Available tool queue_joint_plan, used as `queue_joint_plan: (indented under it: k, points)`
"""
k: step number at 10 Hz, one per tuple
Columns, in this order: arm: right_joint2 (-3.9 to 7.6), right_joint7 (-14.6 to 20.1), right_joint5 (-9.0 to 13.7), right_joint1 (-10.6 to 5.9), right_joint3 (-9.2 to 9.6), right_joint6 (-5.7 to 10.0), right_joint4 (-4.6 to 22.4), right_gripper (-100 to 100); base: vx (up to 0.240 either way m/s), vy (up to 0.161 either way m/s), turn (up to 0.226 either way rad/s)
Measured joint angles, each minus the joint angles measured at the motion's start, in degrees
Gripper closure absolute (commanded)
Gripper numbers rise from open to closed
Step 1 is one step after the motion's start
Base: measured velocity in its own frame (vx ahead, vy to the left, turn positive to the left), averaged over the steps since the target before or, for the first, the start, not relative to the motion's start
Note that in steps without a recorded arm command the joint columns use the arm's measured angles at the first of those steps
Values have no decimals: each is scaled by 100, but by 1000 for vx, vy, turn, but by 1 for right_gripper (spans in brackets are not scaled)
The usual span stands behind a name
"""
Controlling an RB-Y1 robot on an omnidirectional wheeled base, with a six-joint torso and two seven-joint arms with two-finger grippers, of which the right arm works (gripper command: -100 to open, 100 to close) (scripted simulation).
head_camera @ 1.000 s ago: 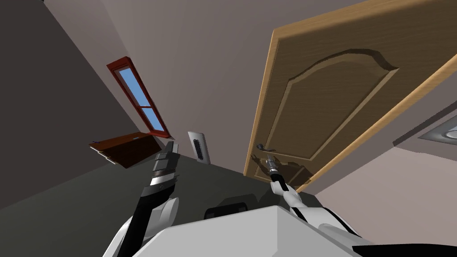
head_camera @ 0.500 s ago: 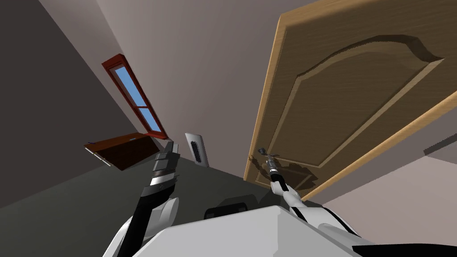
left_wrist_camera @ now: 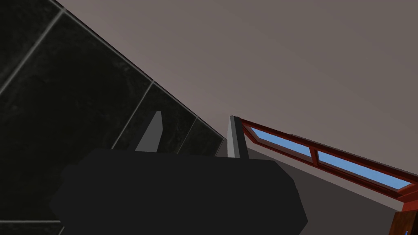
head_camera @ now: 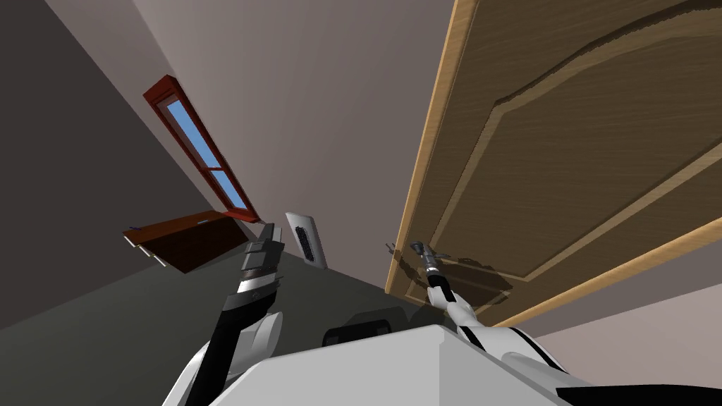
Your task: Pull the door open
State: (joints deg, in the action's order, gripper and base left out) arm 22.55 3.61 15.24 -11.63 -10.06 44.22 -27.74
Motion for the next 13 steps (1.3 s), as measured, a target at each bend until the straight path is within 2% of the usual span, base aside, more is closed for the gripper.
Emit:
queue_joint_plan:
  k: [6, 7, 8, 10, 13]
  points:
    - [-7, 7, 1, 14, 2, -14, 13, 100, -36, 0, 8]
    - [27, 60, -26, -38, 48, 31, 90, 100, -193, -43, 65]
    - [21, 82, -42, 47, 74, -40, -115, 100, -203, -44, 38]
    - [-5, 136, -119, -7, 194, -2, -49, 100, -208, -47, 67]
    - [-6, 278, -263, 30, 421, -72, -219, 100, -259, -66, 75]
